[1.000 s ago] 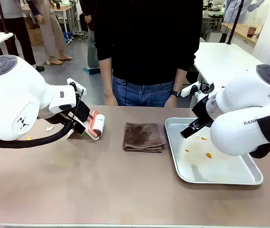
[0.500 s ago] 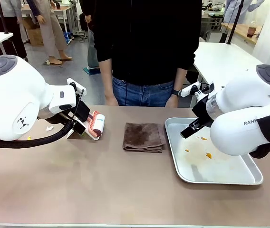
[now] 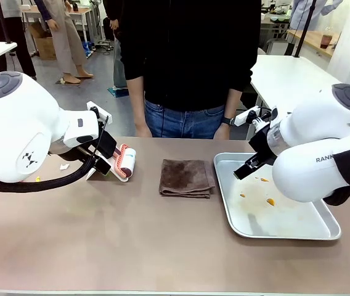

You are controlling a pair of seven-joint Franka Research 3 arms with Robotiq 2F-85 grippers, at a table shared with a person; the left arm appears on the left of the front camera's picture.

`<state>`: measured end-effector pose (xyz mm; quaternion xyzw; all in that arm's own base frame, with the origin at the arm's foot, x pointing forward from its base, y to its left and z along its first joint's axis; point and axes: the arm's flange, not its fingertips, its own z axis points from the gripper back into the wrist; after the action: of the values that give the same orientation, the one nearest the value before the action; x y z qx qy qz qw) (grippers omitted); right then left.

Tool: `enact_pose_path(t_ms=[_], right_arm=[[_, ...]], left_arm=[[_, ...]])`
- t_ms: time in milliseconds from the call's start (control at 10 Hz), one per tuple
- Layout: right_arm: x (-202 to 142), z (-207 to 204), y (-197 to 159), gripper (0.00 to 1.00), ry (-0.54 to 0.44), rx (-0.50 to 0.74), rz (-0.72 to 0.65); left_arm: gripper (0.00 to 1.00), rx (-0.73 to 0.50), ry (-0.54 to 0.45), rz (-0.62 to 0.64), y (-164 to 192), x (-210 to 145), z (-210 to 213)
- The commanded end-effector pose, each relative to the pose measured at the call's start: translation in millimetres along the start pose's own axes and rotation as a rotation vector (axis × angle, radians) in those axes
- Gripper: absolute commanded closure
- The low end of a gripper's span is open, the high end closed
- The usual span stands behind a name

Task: Clean the surface of the table.
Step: Hold the Lint Roller with your left hand and the towel with your right hand.

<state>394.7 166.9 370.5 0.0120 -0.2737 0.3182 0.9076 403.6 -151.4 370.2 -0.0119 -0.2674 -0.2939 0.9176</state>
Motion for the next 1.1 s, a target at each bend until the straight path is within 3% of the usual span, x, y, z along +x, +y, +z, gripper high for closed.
enact_pose_path(t_ms=[0, 300, 500, 700, 1000], right_arm=[[0.2, 0.1, -0.1, 0.00, -0.001, 0.000, -0.001], [0.0, 0.0, 0.0, 0.00, 0.000, 0.000, 0.000], [8.3, 23.4, 0.8, 0.00, 0.087, 0.043, -0.052], [11.4, 75.1, -8.5, 0.00, 0.086, 0.060, -0.119], [-14.8, 170.0, -28.8, 0.00, 0.034, 0.258, -0.278]], left_arm=[[0.00, 0.000, 0.000, -0.001, -0.1, 0.0, 0.0], [0.00, 0.000, 0.000, 0.000, 0.0, 0.0, 0.0], [0.00, -0.075, -0.037, -0.017, 9.4, -5.4, 34.4], [0.00, -0.089, 0.049, 0.066, 27.5, -9.4, 83.3], [0.00, -0.155, 0.100, 0.188, 58.5, -31.9, 151.5]])
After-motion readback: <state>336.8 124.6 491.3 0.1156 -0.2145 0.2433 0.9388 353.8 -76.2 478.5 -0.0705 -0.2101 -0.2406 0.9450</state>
